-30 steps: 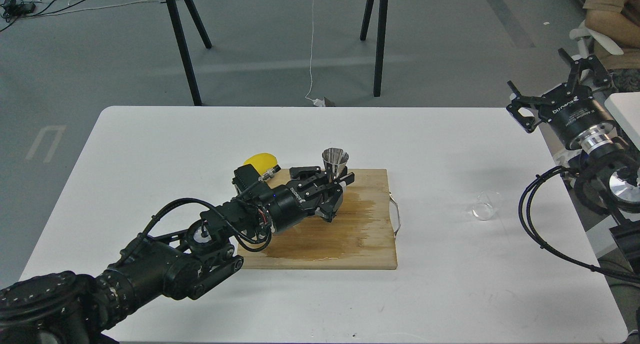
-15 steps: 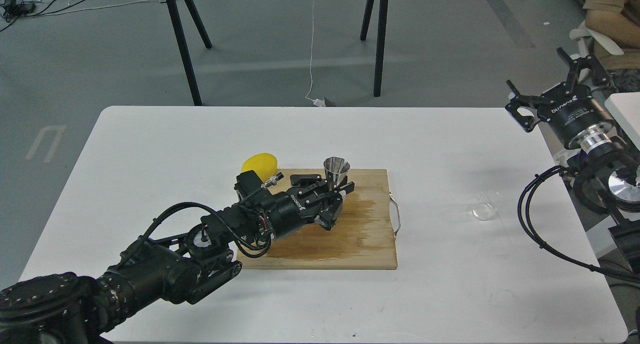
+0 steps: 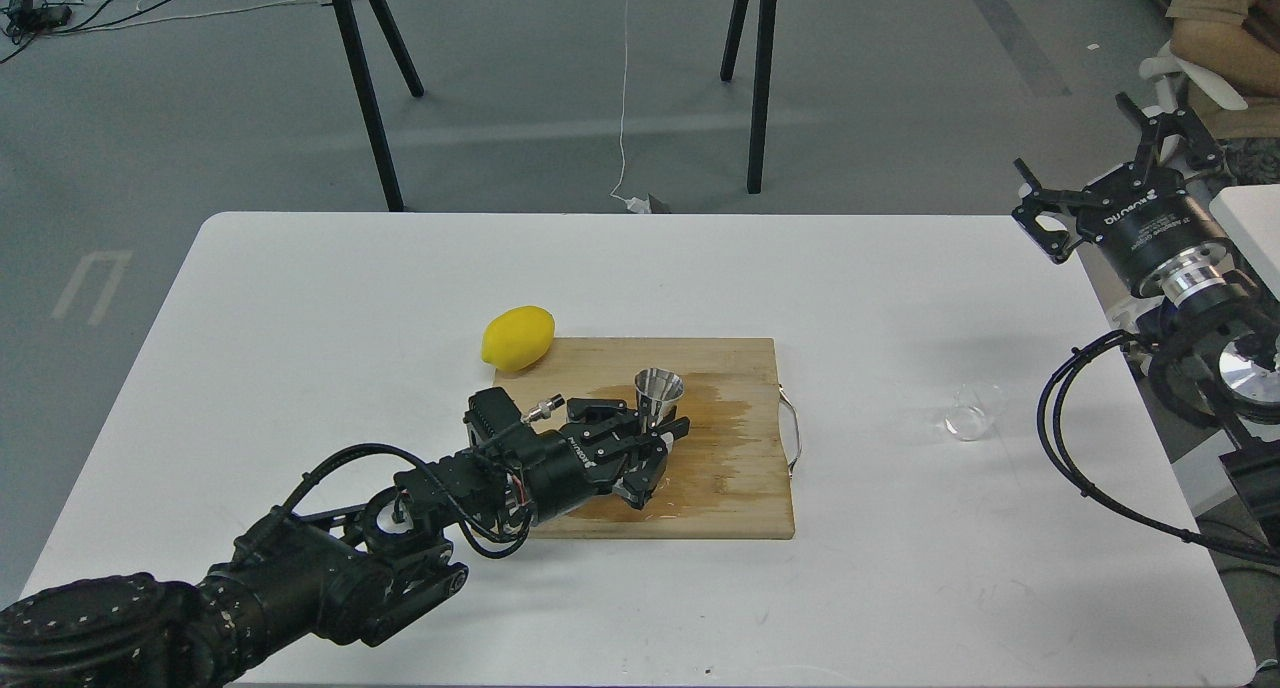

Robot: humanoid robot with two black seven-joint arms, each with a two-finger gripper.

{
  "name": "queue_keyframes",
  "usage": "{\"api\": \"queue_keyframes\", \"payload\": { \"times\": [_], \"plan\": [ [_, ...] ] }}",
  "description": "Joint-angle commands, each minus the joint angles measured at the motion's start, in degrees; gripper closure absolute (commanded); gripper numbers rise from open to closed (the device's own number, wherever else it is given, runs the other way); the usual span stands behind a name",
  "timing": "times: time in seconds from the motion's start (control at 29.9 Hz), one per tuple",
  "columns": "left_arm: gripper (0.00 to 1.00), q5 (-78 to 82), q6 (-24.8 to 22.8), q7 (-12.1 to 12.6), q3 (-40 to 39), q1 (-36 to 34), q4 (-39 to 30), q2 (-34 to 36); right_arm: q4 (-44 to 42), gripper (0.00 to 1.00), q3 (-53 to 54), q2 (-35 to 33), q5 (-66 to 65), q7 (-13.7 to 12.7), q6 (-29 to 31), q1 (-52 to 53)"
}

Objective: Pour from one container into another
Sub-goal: 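Set the jigger upright on the cutting board and open the left gripper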

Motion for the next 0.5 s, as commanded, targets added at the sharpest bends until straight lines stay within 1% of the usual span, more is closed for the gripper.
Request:
{"api": "queue_keyframes", "payload": {
  "times": [0.0, 0.07, 0.17, 0.47],
  "plan": [
    [0.79, -0.2, 0.0, 0.0, 0.0, 0.0, 0.1, 0.0, 0.0, 0.0, 0.1, -0.1, 0.0, 0.0, 0.0, 0.0],
    [0.76, -0.1, 0.0, 0.0, 0.1, 0.0, 0.7, 0.0, 0.0, 0.0, 0.1, -0.1, 0.0, 0.0, 0.0, 0.0],
    [0.74, -0.1, 0.0, 0.0, 0.1, 0.0, 1.9, 0.0, 0.1, 0.0, 0.1, -0.1, 0.1, 0.0, 0.0, 0.0],
    [0.72, -0.1, 0.0, 0.0, 0.3, 0.0, 2.1, 0.0, 0.1, 0.0, 0.2, -0.1, 0.1, 0.0, 0.0, 0.0]
  ]
}}
